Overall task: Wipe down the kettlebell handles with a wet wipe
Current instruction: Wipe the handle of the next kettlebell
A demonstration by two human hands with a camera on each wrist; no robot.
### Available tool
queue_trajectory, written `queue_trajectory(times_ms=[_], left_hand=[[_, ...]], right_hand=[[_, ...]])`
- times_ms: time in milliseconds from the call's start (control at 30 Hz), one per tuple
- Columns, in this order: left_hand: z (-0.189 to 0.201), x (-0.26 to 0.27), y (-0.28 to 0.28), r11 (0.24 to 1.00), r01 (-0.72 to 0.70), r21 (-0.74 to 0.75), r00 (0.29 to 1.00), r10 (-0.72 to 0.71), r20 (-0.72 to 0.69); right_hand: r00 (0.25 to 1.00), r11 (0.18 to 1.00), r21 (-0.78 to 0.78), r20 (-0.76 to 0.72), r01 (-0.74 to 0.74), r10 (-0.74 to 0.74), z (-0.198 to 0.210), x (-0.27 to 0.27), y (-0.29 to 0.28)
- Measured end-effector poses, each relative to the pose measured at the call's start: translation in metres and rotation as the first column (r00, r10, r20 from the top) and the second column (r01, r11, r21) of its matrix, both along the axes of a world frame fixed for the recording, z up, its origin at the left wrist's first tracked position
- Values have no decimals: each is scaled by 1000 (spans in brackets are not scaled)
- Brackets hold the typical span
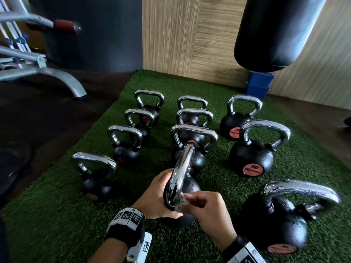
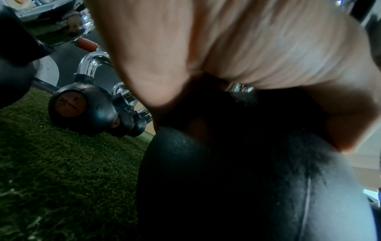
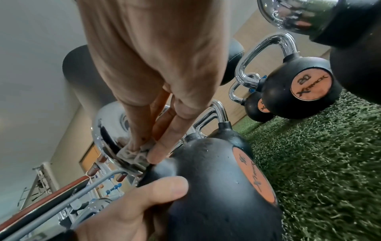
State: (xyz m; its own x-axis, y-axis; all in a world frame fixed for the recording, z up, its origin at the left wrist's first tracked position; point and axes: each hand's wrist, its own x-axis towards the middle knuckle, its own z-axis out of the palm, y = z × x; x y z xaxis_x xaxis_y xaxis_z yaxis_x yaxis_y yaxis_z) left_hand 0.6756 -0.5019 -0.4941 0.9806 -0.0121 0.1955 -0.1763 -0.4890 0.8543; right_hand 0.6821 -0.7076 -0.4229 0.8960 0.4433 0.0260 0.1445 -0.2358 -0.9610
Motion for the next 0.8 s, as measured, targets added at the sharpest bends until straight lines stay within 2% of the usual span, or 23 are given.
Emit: queue_trajectory(times_ms=[67,167,233,367,433,533,567,700,800], left_hand=[[2,0,-1,1000,-13,-2,1000,13,5],[5,-2,-1,1000,-14,-8,999,14,31],[7,-4,-2,1000,-11,-27,999,12,35],[11,-5,-2,999,-13,-47,998,15,55],[9,-5,-3,998,-9,-61,999,11,39],[8,-5,-4,994,-14,-109,1000,14,-8],[7,-5,-5,994,-18,-108,1000,17,-13],[8,-4,-6,995,-19,-96,1000,17,-23],[7,-4,-5,993,-39,-109,999,35,-37]], right_hand=[[1000,1000,-3,-2,2,-2,0,5,1],[993,995,-32,68,-91,93,7,20,4],[976,977,-158,141,-146,168,12,31,9],[921,886,-369,156,-281,358,24,45,19],[892,862,-328,109,-385,440,30,49,19],[848,842,-124,6,-525,530,37,55,16],[833,827,-104,-13,-552,554,37,56,17],[805,777,-235,-49,-584,591,32,67,23],[797,783,-148,-109,-604,595,28,73,21]])
